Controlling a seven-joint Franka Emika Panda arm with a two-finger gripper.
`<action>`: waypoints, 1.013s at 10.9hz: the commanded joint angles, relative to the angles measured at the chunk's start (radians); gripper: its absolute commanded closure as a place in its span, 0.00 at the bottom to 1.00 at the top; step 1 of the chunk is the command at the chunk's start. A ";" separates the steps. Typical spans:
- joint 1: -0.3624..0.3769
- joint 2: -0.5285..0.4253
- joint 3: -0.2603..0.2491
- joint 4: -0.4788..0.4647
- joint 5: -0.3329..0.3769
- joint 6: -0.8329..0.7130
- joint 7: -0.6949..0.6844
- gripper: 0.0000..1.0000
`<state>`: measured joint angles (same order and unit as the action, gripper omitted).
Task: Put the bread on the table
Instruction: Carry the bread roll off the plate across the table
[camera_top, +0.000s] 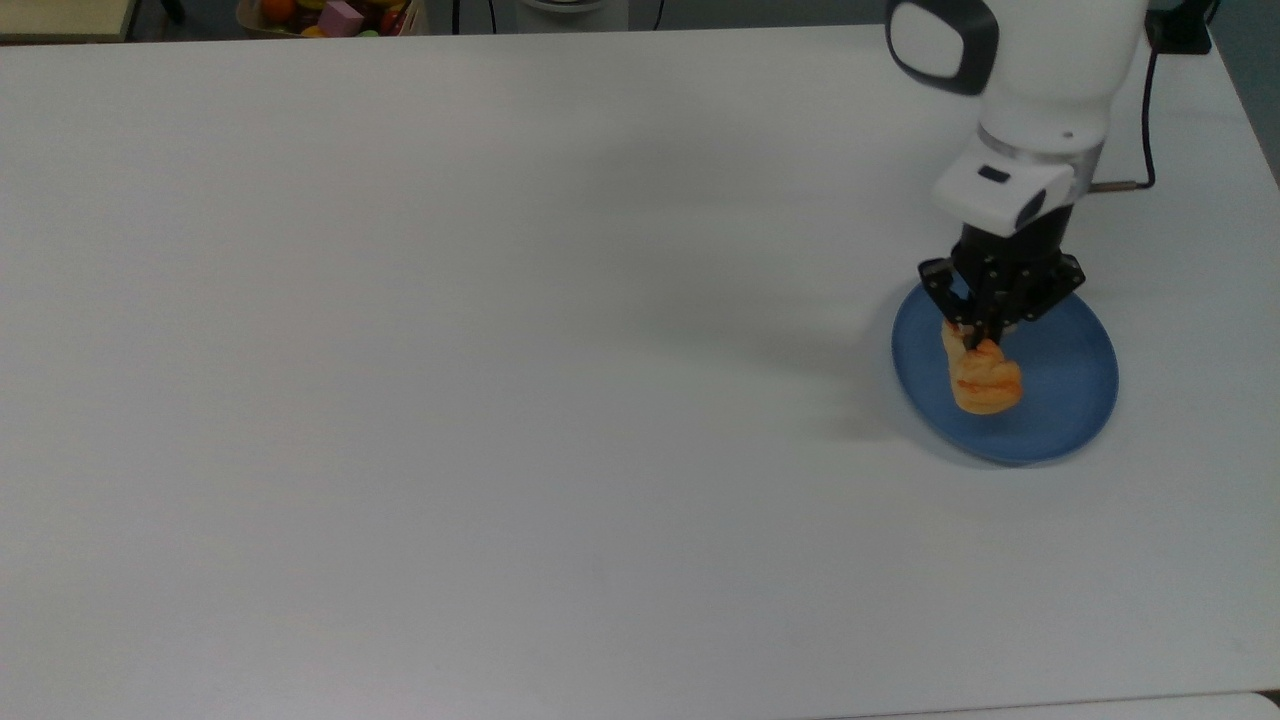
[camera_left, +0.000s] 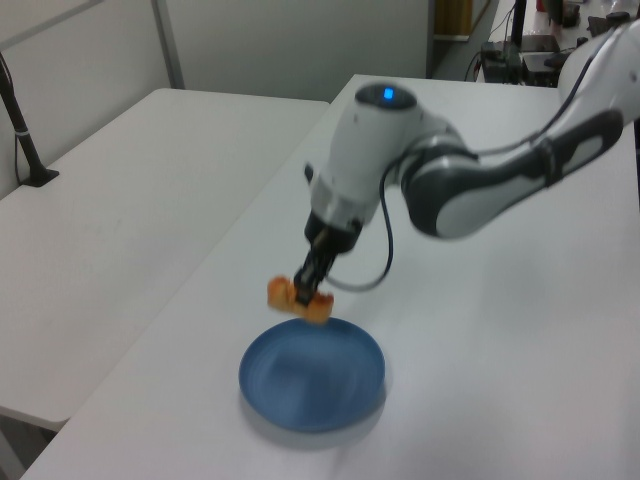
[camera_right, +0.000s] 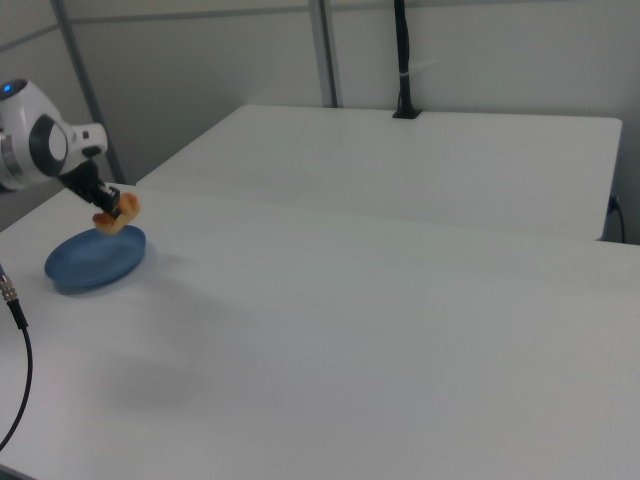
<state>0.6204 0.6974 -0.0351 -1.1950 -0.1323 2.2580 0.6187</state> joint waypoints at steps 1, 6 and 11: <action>-0.094 -0.211 0.009 -0.153 -0.004 -0.104 -0.120 1.00; -0.297 -0.260 -0.037 -0.214 -0.009 -0.161 -0.342 1.00; -0.357 -0.223 -0.121 -0.340 0.010 -0.083 -0.508 1.00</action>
<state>0.2578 0.4846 -0.1484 -1.4436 -0.1331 2.1026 0.1541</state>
